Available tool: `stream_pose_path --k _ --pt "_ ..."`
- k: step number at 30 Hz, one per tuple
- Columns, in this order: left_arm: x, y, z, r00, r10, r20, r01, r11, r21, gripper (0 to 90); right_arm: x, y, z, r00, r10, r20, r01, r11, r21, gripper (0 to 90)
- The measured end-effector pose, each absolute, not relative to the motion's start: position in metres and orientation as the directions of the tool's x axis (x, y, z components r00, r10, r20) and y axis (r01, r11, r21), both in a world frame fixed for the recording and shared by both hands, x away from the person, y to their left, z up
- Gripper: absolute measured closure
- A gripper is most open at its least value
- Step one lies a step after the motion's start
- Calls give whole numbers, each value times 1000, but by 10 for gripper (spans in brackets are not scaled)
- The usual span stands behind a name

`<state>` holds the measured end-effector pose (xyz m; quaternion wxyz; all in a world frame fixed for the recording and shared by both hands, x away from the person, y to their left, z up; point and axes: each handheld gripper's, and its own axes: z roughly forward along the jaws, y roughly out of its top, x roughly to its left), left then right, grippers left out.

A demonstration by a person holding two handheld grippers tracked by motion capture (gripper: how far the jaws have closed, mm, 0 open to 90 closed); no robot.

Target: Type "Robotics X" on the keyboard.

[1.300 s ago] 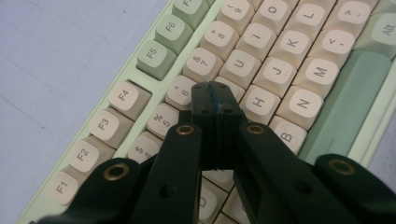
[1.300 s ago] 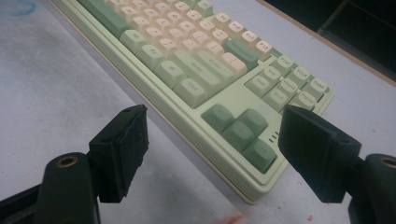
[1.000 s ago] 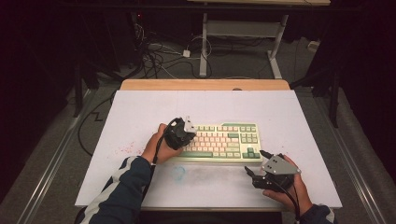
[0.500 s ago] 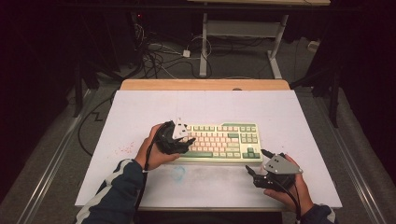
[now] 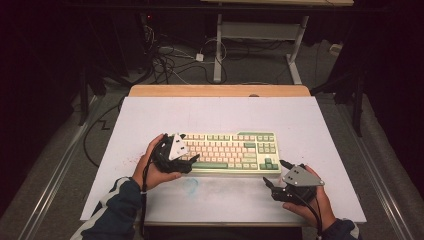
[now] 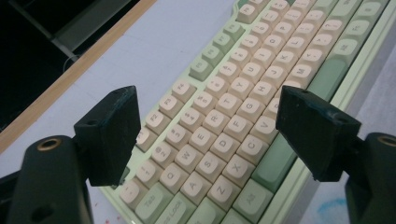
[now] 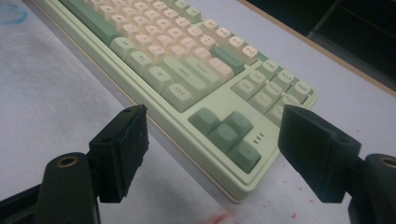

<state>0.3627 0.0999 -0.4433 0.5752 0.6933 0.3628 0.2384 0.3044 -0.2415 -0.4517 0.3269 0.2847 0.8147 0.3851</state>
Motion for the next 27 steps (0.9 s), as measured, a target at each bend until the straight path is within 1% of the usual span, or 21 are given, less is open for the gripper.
stream_pose_path --k 9,27 --pt "352 117 -451 597 798 -77 210 -63 976 198 304 -240 -452 -626 717 -308 219 540 812 257" --pt "332 145 -466 554 829 -77 220 -57 974 196 306 -239 -453 -629 715 -306 221 541 811 257"
